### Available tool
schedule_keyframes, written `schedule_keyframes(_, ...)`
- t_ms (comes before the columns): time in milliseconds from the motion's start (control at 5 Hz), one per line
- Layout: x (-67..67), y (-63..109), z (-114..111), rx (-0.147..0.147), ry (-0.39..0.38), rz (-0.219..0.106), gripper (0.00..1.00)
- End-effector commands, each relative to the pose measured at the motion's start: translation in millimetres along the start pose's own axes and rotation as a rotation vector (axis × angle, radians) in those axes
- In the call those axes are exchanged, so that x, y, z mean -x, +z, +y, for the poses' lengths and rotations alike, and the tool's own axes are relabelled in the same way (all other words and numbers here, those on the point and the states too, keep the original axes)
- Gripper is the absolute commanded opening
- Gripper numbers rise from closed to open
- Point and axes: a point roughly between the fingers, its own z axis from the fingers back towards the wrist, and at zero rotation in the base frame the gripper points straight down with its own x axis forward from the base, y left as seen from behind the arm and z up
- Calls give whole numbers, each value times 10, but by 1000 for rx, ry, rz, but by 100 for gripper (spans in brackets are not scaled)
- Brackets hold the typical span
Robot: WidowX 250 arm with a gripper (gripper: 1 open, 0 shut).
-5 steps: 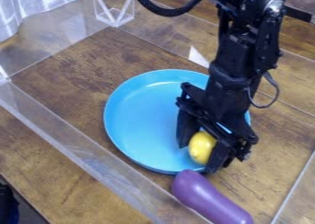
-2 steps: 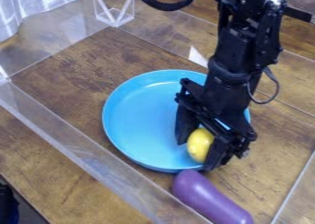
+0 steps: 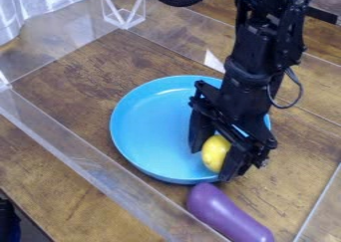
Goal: Remove the carrot from the blue tray and put it on the table
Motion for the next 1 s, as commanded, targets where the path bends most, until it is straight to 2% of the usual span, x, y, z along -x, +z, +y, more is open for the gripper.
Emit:
schedule_keyframes(0,-5,255,-4,-7,-12,-78,0)
schedule_keyframes(800,29,239,11,-10,-29,-65,0)
